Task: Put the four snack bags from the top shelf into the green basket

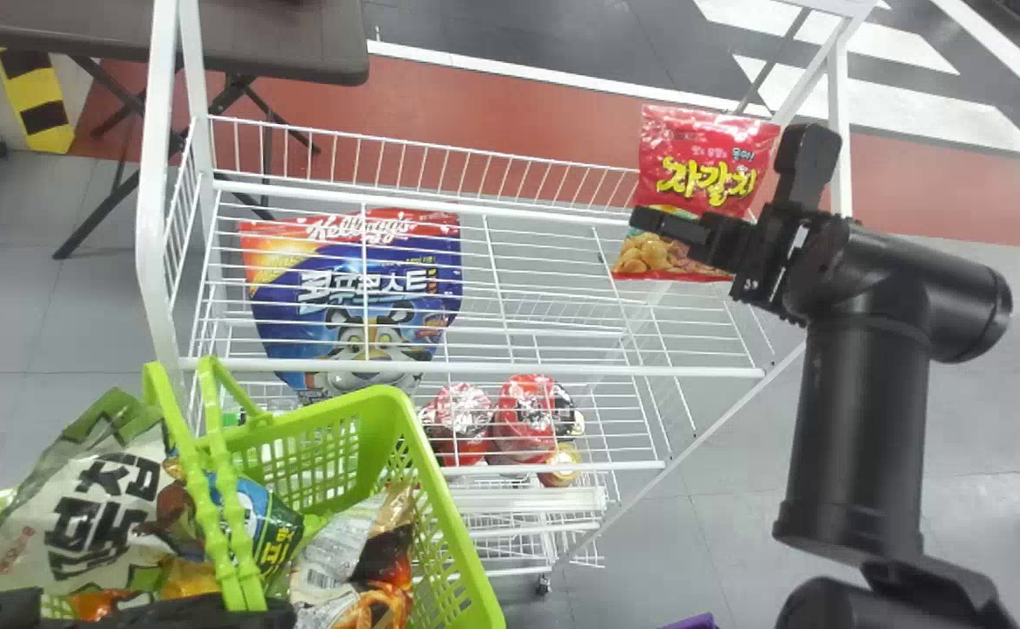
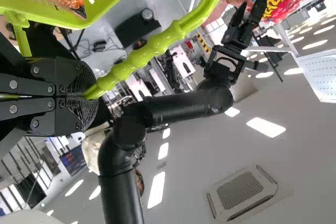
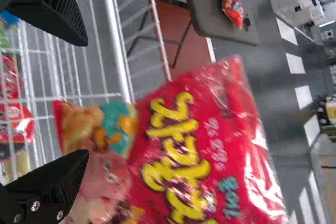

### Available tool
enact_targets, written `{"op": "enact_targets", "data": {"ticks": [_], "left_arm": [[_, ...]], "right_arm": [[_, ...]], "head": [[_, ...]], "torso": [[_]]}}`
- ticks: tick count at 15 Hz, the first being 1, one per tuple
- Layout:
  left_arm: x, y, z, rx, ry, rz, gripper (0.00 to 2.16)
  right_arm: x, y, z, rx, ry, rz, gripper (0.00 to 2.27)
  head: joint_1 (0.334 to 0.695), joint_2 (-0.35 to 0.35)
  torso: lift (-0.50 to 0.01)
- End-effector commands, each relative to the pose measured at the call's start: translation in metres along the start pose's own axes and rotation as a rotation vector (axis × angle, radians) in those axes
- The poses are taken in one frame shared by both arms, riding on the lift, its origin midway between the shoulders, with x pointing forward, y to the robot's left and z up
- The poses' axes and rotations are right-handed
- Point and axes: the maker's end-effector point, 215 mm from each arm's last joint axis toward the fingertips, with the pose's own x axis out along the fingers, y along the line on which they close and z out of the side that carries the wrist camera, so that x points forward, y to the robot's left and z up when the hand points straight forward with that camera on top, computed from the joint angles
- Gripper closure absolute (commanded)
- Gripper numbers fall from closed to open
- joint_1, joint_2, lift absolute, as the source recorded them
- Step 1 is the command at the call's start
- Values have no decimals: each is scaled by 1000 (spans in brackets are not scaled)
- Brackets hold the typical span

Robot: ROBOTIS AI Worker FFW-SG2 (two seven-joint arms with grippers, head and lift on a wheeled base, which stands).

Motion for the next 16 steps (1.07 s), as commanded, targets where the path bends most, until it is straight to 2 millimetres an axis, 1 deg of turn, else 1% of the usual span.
{"op": "enact_targets", "data": {"ticks": [1,3,5,7,8,9,10,11,12,13,15,16], "left_arm": [[-1,-2,-1,2,-3,-9,2148],[-1,-2,-2,0,-4,-11,2148],[-1,0,-3,0,-6,-12,2148],[-1,0,-3,-3,-7,-11,2148],[-1,1,-4,-6,-7,-11,2148],[-1,1,-4,-4,-8,-11,2148],[-1,1,-4,-4,-8,-11,2148],[-1,2,-4,-4,-8,-11,2148],[-1,2,-4,-3,-9,-11,2148],[-3,3,-4,-5,-11,-8,2148],[-4,6,-3,3,-14,-5,2148],[-6,7,-3,3,-17,-1,2148]], "right_arm": [[8,-16,13,-25,-16,-44,83],[16,-28,18,-75,-19,-101,83],[23,-31,19,-105,-8,-130,120],[26,-35,16,-131,14,-160,394],[26,-36,17,-147,21,-170,691],[27,-37,17,-154,26,-175,1251],[28,-33,16,-159,30,-172,1885],[28,-34,10,-153,42,-188,2256],[28,-36,4,-147,41,-185,2256],[25,-37,5,-141,31,-183,2256],[14,-34,15,-118,-16,-163,2256],[9,-28,15,-105,-26,-146,2256]], "head": [[695,-350],[695,-350],[695,-350],[695,-350],[695,-350],[695,-350],[695,-350],[695,-350],[695,-350],[695,-350],[695,-350],[695,-350]], "torso": [[-6],[-6],[-6],[-6],[-6],[-6],[-6],[-6],[-6],[-6],[-6],[-6]]}}
